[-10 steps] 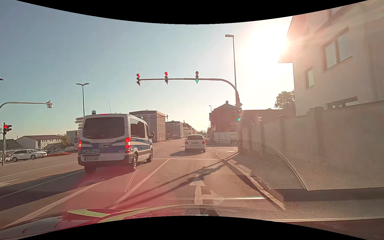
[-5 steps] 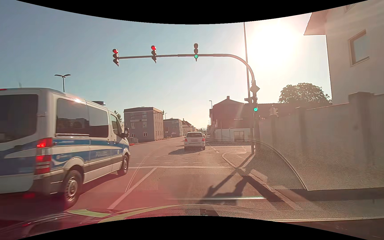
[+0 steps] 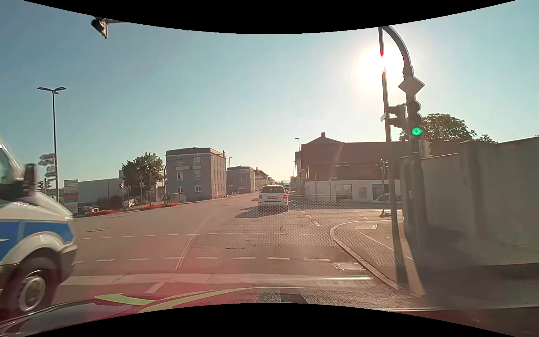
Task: Follow the waypoints while adhering to traffic rules and regulations
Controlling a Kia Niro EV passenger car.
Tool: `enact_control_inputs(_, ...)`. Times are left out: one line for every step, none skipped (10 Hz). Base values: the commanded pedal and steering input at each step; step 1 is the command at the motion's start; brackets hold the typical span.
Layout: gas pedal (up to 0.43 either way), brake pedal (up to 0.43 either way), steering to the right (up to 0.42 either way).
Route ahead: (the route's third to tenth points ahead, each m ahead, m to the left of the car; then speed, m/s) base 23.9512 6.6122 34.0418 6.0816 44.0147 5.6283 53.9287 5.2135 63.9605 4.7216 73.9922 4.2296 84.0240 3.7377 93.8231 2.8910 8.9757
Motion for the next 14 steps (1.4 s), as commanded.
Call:
enact_control_inputs(0.079, 0.000, 0.000)
enact_control_inputs(0.067, 0.000, 0.000)
enact_control_inputs(0.067, 0.000, 0.000)
enact_control_inputs(0.067, 0.000, 0.000)
enact_control_inputs(0.067, 0.000, 0.000)
enact_control_inputs(0.067, 0.000, 0.000)
enact_control_inputs(0.067, 0.000, 0.000)
enact_control_inputs(0.067, 0.000, 0.001)
enact_control_inputs(0.079, 0.000, 0.001)
enact_control_inputs(0.079, 0.000, 0.000)
enact_control_inputs(0.067, 0.000, 0.000)
enact_control_inputs(0.067, 0.000, 0.000)
enact_control_inputs(0.067, 0.000, 0.002)
enact_control_inputs(0.067, 0.000, 0.005)
